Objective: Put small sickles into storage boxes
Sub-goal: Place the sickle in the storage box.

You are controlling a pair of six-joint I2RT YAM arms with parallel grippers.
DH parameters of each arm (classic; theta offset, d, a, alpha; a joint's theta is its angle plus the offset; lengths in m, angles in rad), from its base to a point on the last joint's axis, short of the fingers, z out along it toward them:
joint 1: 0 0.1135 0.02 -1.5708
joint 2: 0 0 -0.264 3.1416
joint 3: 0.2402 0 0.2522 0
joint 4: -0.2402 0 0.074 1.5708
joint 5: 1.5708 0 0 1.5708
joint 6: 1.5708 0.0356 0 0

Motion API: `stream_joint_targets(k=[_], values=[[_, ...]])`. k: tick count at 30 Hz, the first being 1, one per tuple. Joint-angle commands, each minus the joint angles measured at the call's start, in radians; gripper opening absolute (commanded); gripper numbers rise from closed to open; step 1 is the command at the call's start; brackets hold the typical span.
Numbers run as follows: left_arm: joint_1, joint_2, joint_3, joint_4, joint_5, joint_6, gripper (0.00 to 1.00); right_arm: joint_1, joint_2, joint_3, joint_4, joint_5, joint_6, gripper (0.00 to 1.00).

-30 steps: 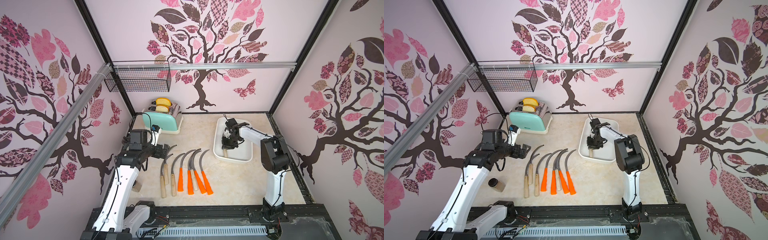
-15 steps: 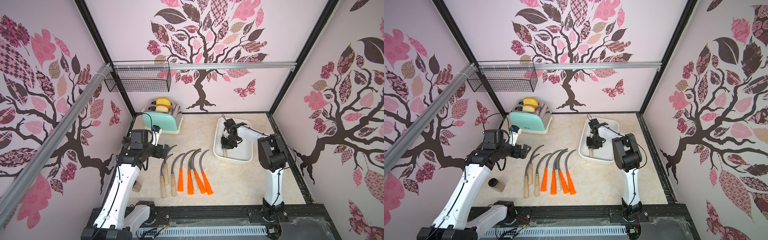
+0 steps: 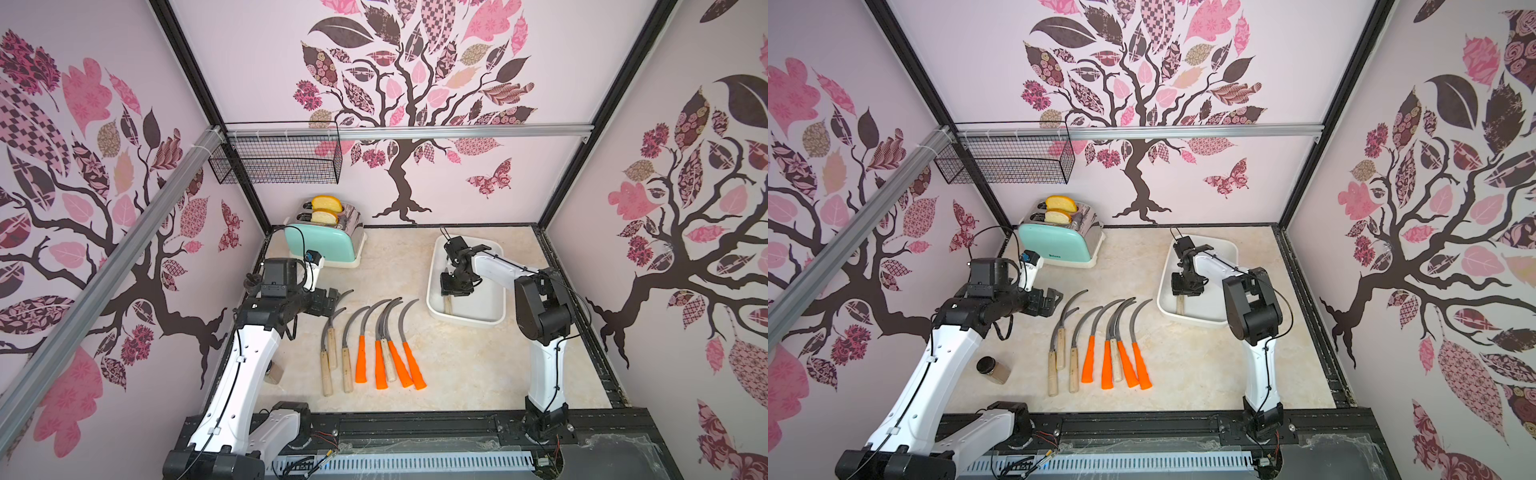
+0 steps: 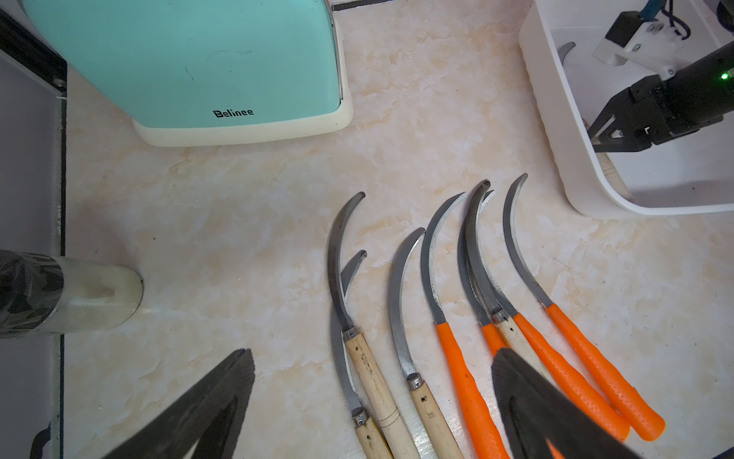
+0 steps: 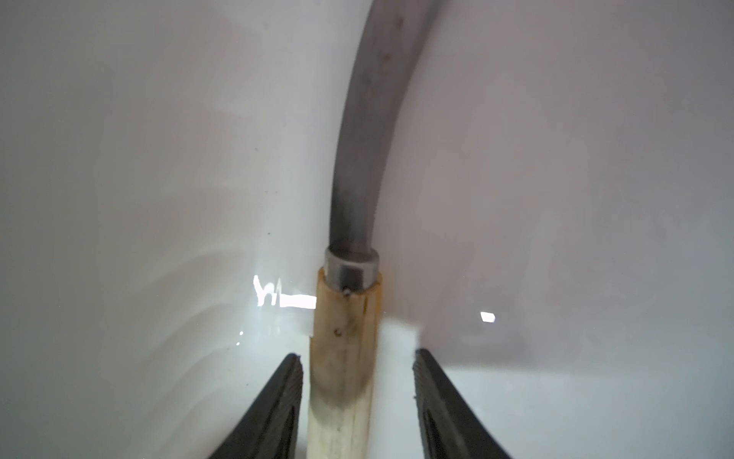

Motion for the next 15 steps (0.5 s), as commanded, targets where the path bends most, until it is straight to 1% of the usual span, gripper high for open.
stream_joint_targets(k=[1,6,9,12,15], values=[[-0.004,0.013,0.036,0.023,0.001,0.004,0.98,-0.001,-0.085,0.014,-0.009,0.096,0.011,0.51],[-0.005,0.031,0.074,0.017,-0.016,-0.001,0.98,0.0,-0.212,-0.007,0.02,0.112,0.022,0.5],[-0.004,0.037,0.096,0.009,-0.022,0.013,0.98,0.014,-0.329,-0.069,0.046,0.125,0.035,0.5],[-0.004,0.06,0.149,-0.016,-0.047,0.02,0.98,0.066,-0.46,-0.165,0.054,0.119,0.042,0.5],[-0.004,0.079,0.195,-0.057,-0.05,0.023,0.98,0.16,-0.577,-0.245,0.011,0.164,0.043,0.5]])
